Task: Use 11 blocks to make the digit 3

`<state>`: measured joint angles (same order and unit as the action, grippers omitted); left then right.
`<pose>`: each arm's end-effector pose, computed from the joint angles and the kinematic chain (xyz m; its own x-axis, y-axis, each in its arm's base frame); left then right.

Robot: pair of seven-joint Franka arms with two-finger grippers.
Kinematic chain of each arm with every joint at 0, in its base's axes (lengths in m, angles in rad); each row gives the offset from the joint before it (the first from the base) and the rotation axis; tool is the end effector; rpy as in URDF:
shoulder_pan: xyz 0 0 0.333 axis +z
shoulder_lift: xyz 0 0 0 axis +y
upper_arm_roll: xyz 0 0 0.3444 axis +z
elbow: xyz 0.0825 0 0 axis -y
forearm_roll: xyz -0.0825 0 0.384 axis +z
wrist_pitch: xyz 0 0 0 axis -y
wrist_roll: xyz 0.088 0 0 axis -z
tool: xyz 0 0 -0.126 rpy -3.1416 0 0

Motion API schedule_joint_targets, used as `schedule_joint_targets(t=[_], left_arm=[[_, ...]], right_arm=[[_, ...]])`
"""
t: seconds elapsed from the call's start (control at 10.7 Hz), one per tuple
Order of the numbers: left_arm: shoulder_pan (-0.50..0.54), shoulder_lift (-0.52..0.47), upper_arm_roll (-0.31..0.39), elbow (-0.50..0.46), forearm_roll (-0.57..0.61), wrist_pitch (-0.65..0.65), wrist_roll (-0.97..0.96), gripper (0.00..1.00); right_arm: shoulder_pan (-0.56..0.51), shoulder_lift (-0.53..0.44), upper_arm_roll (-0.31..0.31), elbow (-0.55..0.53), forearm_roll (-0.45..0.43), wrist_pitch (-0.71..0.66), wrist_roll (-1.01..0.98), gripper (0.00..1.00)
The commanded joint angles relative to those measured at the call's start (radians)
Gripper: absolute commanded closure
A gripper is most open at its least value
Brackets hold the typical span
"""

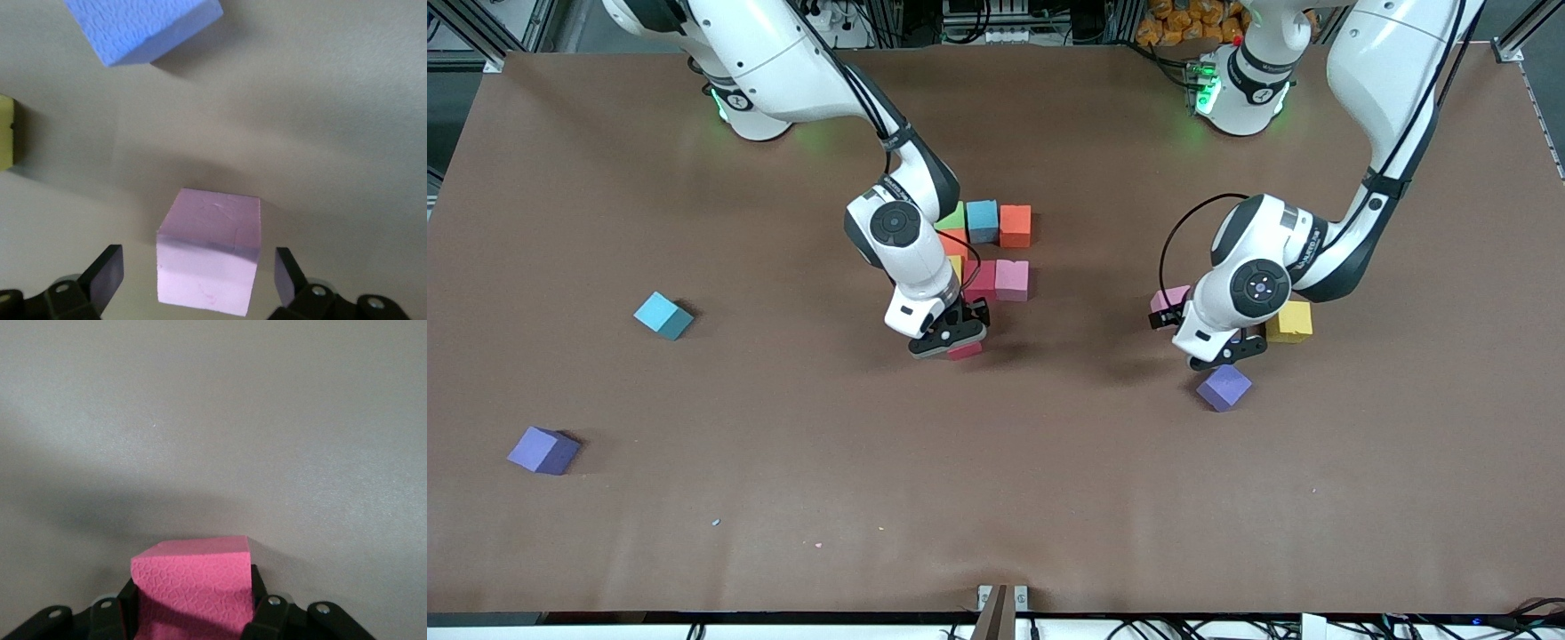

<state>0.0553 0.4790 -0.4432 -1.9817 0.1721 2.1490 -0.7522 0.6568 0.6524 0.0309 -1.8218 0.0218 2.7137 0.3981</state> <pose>0.5503 -0.2078 0.2315 0.9324 0.2705 -0.2395 0.2510 -0.9618 -0.1092 0.5368 0.4376 0.2047 0.9483 0.2414 0.2059 0.2696 -0.9553 -0.1216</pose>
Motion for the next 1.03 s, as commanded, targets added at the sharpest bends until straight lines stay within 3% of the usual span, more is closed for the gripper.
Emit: schedule_joint_targets(t=[0.0,0.09,0.28,0.47,0.65,0.75,0.94], left_arm=[[0.009,0.016,-0.008,-0.019,-0.020,0.032,-0.012,0.00],[0.009,0.027,-0.008,-0.017,-0.020,0.032,-0.012,0.00],[0.009,0.049,-0.008,-0.016,-0.022,0.046,-0.012,0.00],[0.009,0.052,-0.008,-0.011,-0.022,0.048,-0.016,0.00],[0.008,0.050,-0.008,-0.005,-0.022,0.046,-0.062,0.23],[0.006,0.049,-0.008,-0.002,-0.022,0.045,-0.079,0.45],[-0.012,0.049,-0.008,0.001,-0.020,0.045,-0.128,0.55]], right_arm=[[-0.025,-0.017,0.018,-0.054,-0.023,-0.009,0.015,0.23],[-0.029,-0.017,0.017,-0.053,-0.025,-0.011,0.013,0.11],[-0.037,-0.017,0.014,-0.039,-0.025,-0.017,0.010,0.00],[-0.040,-0.022,0.014,-0.021,-0.022,-0.022,0.013,0.00],[-0.043,-0.030,0.012,0.021,-0.003,-0.057,0.016,0.00],[-0.043,-0.031,0.012,0.033,0.000,-0.072,0.018,0.00],[-0.063,-0.049,0.014,0.035,0.001,-0.075,0.019,0.00]])
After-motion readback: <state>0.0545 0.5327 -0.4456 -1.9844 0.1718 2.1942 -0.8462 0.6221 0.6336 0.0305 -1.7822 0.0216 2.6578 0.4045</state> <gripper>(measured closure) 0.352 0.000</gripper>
